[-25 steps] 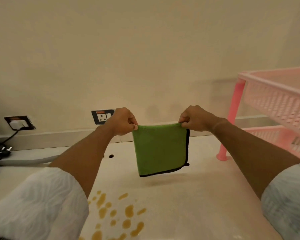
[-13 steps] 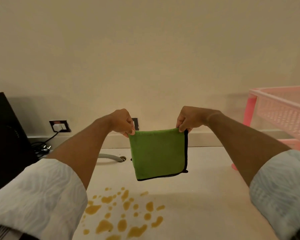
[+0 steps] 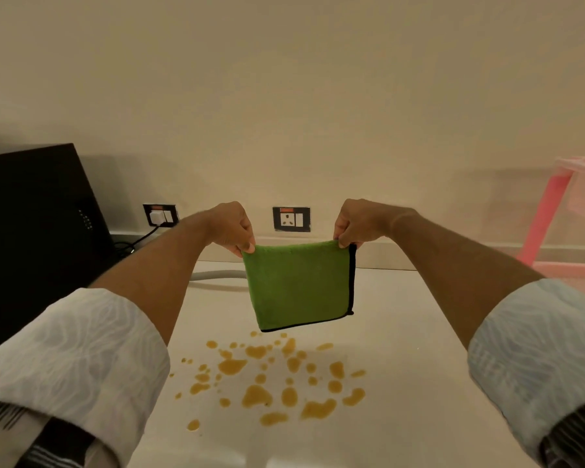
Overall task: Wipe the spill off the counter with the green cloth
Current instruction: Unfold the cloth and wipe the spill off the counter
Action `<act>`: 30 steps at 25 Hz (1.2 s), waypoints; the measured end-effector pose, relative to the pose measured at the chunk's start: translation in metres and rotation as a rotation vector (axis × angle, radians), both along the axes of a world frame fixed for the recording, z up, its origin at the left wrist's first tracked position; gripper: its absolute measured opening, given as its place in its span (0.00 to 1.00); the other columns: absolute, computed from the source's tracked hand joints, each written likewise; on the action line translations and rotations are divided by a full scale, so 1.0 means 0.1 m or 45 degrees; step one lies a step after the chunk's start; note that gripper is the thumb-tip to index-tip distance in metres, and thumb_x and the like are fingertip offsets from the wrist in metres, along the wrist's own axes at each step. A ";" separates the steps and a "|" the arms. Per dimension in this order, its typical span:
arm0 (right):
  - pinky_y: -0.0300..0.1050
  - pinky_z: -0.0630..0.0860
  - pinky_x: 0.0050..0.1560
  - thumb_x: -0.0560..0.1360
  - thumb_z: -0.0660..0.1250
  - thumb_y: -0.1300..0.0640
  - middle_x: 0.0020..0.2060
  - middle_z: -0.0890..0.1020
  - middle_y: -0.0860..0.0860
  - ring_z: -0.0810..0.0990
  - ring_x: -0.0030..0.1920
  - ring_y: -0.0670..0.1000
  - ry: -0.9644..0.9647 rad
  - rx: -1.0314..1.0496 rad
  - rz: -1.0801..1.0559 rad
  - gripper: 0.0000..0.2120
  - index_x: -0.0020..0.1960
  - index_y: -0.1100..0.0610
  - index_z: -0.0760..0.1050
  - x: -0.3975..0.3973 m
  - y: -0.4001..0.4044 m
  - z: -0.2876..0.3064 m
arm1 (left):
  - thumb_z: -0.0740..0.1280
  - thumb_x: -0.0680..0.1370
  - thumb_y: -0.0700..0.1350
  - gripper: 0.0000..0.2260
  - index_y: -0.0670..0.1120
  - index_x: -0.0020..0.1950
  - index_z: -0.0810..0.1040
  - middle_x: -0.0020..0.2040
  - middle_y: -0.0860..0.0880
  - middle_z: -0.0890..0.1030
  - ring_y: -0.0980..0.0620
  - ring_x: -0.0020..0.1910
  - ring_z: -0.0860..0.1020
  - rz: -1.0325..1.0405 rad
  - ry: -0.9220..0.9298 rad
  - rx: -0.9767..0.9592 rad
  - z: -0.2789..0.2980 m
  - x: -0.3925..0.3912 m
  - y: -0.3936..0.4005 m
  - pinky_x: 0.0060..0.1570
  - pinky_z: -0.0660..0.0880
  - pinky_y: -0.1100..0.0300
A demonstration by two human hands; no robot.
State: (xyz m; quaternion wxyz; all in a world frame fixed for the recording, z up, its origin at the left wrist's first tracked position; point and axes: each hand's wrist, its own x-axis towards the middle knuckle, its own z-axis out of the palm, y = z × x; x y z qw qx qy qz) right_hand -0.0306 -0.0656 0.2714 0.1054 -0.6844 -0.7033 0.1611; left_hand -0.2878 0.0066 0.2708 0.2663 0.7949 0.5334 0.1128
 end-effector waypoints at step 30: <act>0.42 0.79 0.37 0.71 0.72 0.61 0.37 0.85 0.52 0.82 0.34 0.49 -0.147 -0.595 -0.135 0.03 0.39 0.57 0.80 -2.60 0.08 -1.75 | 0.75 0.68 0.37 0.03 0.44 0.40 0.85 0.31 0.53 0.81 0.61 0.30 0.78 -0.410 0.301 -0.128 -1.83 -2.44 0.16 0.29 0.72 0.73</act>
